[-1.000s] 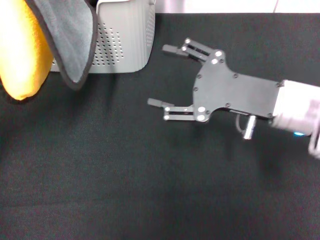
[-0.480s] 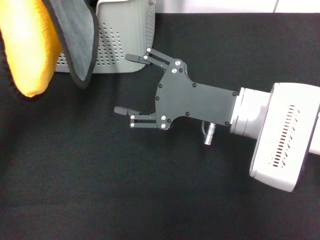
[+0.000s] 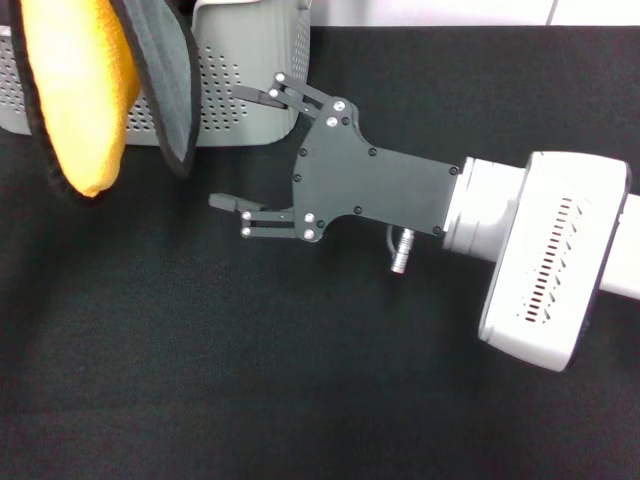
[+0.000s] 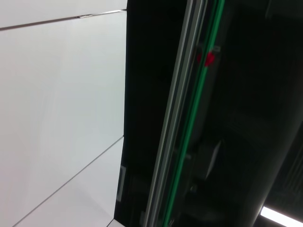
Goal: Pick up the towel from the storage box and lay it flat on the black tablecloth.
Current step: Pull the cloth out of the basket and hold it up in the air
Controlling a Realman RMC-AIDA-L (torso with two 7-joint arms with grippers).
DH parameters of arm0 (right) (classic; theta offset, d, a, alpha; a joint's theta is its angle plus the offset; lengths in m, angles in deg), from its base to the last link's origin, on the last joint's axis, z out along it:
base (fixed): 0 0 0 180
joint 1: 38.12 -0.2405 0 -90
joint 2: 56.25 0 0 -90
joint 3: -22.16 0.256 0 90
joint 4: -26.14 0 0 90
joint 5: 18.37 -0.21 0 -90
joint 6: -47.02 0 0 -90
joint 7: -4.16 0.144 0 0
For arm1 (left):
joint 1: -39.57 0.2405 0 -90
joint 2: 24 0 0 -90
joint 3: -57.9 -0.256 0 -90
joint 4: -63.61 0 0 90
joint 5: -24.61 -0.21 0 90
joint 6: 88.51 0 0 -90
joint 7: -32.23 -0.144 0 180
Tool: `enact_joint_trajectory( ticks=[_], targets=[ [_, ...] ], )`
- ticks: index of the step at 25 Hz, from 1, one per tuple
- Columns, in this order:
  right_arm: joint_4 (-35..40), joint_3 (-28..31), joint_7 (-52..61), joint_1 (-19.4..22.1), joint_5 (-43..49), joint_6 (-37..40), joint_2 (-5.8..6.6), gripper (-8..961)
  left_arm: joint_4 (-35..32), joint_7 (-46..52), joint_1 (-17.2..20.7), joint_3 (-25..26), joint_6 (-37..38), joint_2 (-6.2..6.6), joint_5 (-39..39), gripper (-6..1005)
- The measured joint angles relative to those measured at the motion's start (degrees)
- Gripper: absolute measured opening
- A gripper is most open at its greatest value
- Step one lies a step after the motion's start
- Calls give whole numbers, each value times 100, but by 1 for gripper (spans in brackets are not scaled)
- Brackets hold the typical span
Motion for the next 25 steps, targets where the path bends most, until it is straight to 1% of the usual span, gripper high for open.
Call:
enact_joint_trajectory(
  ticks=[3,8,10,14,20,25],
  targets=[
    [-29,-51,-23,-83,-73,7,0,859,56,-1,-59,-86,-1,-1,142,21],
    [-87,-73,-31,-256,-200,83,0,859,231,-35,-159,-488,-5,-5,558,21],
    [-211,-95,-36,-399,-390,84,-1,859,246,-46,-169,-513,-10,-6,628,21],
    [-369,-119,-47,-539,-534,85,0,858,274,-38,-274,-526,-15,-8,646,21],
    [-375,-146,-59,-588,-540,86,0,858,538,-64,-550,-542,-15,-9,647,20],
    [-386,-201,-127,-626,-582,86,0,858,611,-77,-708,-541,-17,-13,647,20]
  ],
)
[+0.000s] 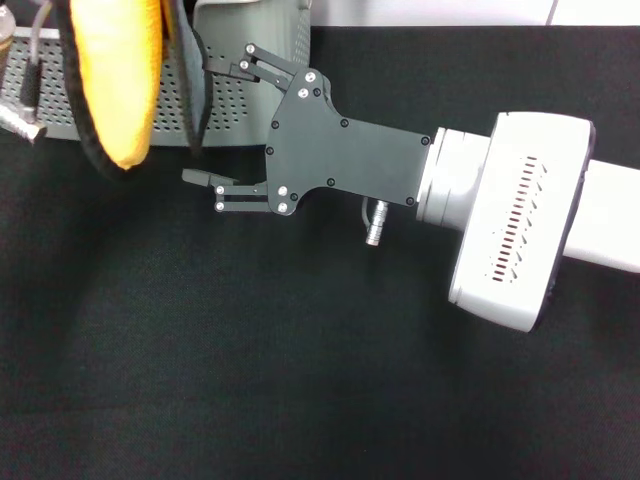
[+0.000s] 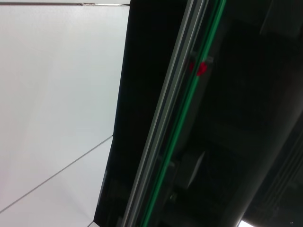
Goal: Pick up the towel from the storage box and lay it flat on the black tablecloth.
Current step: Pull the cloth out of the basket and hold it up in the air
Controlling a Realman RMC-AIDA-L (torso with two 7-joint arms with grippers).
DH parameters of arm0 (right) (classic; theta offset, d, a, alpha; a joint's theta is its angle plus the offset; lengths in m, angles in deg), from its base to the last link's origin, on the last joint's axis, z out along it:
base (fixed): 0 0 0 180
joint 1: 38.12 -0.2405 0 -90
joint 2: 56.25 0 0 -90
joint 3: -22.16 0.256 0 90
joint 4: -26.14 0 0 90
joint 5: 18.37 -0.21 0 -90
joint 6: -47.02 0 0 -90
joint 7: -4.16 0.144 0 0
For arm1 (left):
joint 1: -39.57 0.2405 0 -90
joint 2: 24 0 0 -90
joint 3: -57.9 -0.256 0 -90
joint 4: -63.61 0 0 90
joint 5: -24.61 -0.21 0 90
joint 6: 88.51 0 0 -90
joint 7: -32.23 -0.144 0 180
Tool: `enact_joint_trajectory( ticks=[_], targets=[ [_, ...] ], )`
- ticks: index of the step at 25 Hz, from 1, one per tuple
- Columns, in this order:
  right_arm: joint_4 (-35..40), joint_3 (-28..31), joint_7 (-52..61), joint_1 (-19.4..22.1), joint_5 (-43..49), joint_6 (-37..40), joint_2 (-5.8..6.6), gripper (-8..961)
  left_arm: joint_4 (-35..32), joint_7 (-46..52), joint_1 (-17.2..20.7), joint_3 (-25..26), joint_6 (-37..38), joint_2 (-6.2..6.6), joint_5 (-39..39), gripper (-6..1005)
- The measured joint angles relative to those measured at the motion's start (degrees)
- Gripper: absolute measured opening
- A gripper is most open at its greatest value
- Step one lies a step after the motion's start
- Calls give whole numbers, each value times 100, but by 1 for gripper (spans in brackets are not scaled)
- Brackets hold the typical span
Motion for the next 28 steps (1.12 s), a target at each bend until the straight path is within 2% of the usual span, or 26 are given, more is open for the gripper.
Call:
enact_joint_trajectory(
  ticks=[14,22,28],
  targets=[
    [59,29,-204,170,-257,-54,0,857,223,-105,-43,-24,-6,0,66,20],
    [65,60,-206,244,-309,-34,0,676,230,-123,44,-16,-6,9,140,20],
    [37,86,-206,337,-342,-25,0,613,230,-133,89,-7,-12,14,171,20]
  ],
)
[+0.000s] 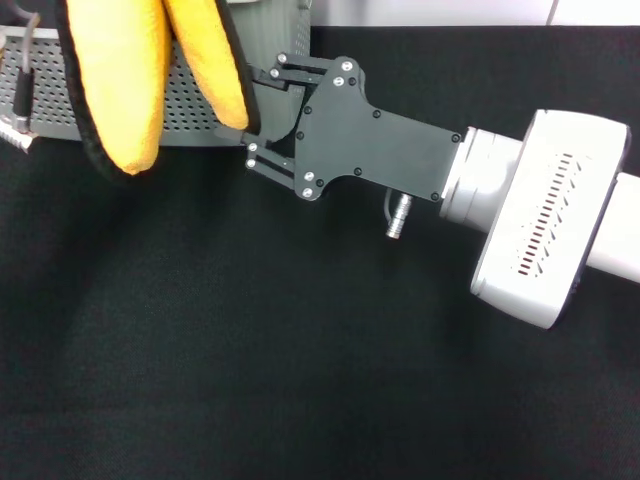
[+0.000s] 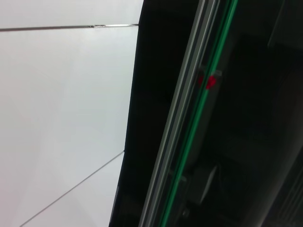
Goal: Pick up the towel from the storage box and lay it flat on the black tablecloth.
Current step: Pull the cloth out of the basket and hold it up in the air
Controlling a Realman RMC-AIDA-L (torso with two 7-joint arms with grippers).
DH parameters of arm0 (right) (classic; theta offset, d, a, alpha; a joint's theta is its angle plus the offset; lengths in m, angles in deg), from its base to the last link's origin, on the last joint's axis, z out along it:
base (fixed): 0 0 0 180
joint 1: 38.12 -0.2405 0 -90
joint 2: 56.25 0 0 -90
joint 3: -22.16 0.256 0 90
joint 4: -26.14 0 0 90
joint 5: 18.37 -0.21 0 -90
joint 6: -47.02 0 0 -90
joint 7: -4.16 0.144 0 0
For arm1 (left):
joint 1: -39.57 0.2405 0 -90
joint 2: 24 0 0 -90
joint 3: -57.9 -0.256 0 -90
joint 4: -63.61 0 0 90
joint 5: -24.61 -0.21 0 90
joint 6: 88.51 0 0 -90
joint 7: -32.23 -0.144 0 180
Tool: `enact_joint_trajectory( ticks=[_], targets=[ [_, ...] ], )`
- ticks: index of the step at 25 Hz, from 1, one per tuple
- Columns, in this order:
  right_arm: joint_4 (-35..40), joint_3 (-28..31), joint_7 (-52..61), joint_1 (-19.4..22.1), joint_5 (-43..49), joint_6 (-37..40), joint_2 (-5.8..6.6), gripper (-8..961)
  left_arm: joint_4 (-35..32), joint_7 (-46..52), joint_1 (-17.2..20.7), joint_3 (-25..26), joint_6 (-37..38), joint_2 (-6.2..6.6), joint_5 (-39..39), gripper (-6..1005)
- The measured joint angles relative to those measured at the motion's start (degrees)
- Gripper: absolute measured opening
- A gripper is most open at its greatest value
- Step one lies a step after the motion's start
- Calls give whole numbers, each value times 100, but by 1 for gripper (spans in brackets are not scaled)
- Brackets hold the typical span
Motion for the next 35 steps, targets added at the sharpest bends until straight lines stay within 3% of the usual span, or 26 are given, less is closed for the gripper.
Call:
enact_joint_trajectory(
  ticks=[5,16,27,35],
  targets=[
    [-20,31,0,42,-6,7,0,433,-1,-4,39,1,-3,0,50,20],
    [-41,35,1,54,-51,21,0,419,-8,2,79,-5,-3,0,50,20],
    [-49,57,1,62,-52,73,0,265,-10,5,90,0,-2,3,111,20],
    [-52,134,1,127,-52,76,0,255,-10,4,97,2,-2,12,141,20]
  ],
)
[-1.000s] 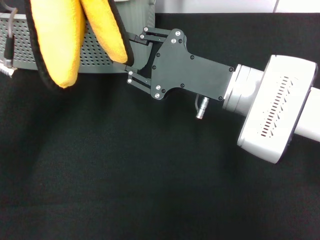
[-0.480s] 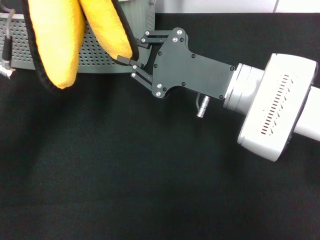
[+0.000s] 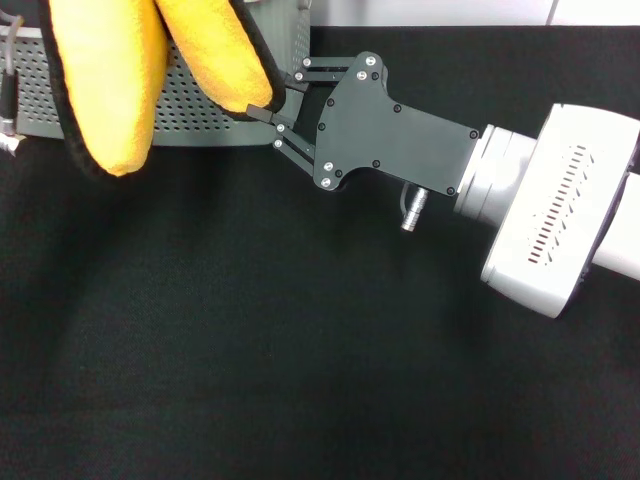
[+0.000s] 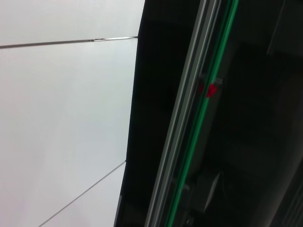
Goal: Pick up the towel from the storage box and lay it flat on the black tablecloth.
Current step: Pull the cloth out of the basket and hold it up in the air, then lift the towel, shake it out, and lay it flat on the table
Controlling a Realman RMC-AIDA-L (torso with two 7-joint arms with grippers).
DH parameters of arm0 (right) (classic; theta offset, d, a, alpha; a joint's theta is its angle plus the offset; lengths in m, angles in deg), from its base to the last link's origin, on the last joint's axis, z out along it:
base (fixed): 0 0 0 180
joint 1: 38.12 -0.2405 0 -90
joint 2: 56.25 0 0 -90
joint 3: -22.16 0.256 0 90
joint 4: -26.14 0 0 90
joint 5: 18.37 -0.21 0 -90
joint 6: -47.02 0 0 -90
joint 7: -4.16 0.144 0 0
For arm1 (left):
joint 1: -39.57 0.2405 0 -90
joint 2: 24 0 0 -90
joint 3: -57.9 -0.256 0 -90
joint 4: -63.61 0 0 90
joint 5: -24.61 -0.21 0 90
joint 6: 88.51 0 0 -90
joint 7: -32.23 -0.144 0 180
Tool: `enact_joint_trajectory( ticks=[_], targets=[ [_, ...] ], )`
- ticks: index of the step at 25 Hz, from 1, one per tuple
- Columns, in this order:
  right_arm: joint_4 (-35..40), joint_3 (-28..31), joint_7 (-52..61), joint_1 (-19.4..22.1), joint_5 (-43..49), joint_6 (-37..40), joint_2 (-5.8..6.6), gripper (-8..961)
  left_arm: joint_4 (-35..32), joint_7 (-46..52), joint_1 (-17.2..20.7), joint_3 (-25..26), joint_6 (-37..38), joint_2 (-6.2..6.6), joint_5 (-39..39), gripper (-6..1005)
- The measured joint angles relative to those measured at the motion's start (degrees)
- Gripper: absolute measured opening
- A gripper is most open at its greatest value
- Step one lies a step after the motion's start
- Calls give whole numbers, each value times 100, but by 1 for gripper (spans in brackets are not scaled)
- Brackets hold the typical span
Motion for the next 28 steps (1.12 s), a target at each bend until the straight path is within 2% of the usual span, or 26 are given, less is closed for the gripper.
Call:
enact_joint_trajectory(
  ticks=[6,20,24,28],
  targets=[
    [-8,38,0,-1,0,7,0,248,-8,-6,6,7,0,6,8,20],
    [10,50,-3,-2,41,33,0,61,-1,-9,120,-28,-77,18,-18,21],
    [341,20,67,100,97,300,14,21,-78,-43,438,-26,-158,111,-402,22],
    [1324,36,467,507,686,1187,48,15,-345,-180,790,-12,-228,273,-985,23]
  ],
)
